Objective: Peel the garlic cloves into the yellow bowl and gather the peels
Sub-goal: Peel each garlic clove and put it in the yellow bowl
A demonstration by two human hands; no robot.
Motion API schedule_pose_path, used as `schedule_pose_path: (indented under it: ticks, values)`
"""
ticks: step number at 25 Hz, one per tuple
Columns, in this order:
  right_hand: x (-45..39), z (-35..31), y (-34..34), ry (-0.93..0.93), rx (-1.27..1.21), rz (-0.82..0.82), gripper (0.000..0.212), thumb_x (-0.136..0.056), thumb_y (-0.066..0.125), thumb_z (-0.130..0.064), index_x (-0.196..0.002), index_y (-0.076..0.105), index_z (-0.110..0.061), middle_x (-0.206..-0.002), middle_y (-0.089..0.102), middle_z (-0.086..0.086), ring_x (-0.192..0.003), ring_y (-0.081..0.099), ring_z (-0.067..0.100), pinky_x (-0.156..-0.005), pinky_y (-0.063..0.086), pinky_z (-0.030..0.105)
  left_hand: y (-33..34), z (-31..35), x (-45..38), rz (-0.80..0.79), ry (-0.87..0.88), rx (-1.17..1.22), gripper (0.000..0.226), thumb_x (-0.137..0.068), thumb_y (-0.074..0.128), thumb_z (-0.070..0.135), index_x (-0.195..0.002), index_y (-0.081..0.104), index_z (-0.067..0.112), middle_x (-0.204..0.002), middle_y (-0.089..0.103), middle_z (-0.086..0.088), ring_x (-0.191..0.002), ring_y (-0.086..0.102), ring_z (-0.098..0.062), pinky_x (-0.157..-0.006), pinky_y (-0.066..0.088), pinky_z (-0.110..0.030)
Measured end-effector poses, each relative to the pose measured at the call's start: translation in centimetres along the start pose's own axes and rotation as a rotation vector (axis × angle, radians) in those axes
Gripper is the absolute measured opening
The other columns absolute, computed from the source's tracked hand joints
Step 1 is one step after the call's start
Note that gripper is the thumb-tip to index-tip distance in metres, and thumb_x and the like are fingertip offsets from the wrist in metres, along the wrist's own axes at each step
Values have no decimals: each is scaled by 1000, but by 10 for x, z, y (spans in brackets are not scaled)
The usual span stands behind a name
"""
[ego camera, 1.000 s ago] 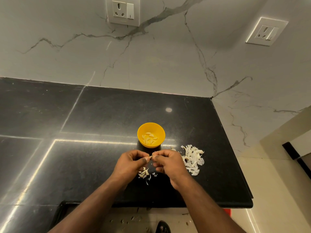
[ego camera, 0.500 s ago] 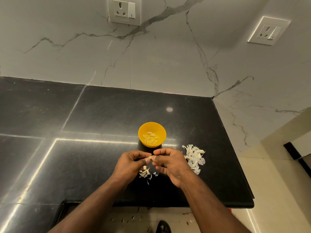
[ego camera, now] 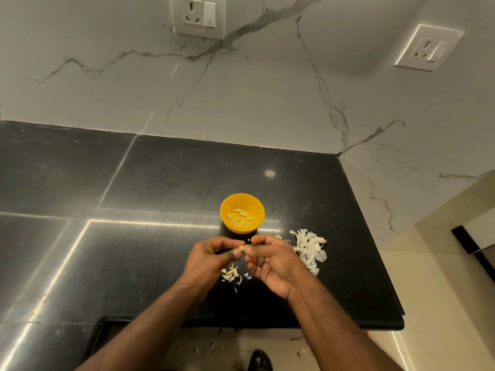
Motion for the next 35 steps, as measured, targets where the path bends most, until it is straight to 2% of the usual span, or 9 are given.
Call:
schedule_pose_path:
  ticks: [5,10,12,16,21,24,27,30,35]
  values:
    - [-2,1,2,-56,45,32,23,-86,63,11,-96,60,-8,-76,65,12,-59,60,15,-54,49,25,-5,-4,1,49,1,21,15,-88,72,8,-97,79,18,-92,77,-7,-86,68,-23,-82,56,-44]
    - [-8,2,-1,-118,197,74,22,-85,60,12,-91,64,-9,-73,62,7,-58,54,12,-54,47,25,7,7,3,-2,18,27,12,-88,72,9,-95,78,16,-83,76,-1,-70,64,-4,-65,51,-23]
    - [-9,1,-6,-156,314,111,20,-86,60,10,-90,67,-9,-73,64,6,-59,54,11,-55,46,25,9,7,2,1,12,47,10,-89,72,11,-95,78,16,-81,75,2,-67,62,-1,-63,49,-21]
    - [-8,-15,-38,-264,605,283,25,-92,61,1,-90,72,-21,-83,71,-1,-71,59,10,-66,47,24,1,-4,-3,7,-46,89,11,-90,72,23,-97,80,21,-82,72,1,-74,57,-11,-68,47,-32]
    - [0,-36,-58,-336,921,377,17,-97,61,-18,-88,75,-22,-88,71,-6,-79,63,12,-76,52,32,1,-11,-2,3,-105,75,15,-93,69,24,-95,77,11,-80,73,-3,-67,59,-5,-57,43,-21]
    - [6,-47,-56,-453,1153,409,11,-92,69,-16,-96,78,-21,-94,65,-11,-90,61,6,-79,44,21,-1,-11,-2,6,-130,51,16,-93,69,22,-93,75,8,-77,73,-3,-66,59,-6,-59,42,-24]
    - [13,-54,-36,-573,1072,322,18,-91,71,-15,-105,78,-23,-95,70,-15,-92,65,0,-81,45,10,-1,-10,-1,-10,-136,62,21,-91,70,26,-91,74,5,-75,71,-3,-65,58,-8,-59,41,-24]
    - [12,-42,-6,-523,983,100,22,-91,72,-21,-112,76,-24,-100,73,-15,-94,67,-1,-88,53,19,1,-6,1,-40,-135,59,23,-89,71,29,-88,74,6,-72,69,-3,-62,57,-7,-58,40,-24]
    - [11,-37,9,-542,1051,130,3,-89,73,-23,-87,75,-23,-79,71,-11,-74,64,2,-71,54,26,-3,-1,2,-57,-108,10,17,-86,75,29,-89,77,12,-73,70,-1,-63,58,-5,-59,44,-24]
Point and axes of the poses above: each hand's wrist, its own x-axis away from the middle knuckle, its own y-axis out of the palm, z = x × y, the point moved 8 cm from there along -x, towards the middle knuckle
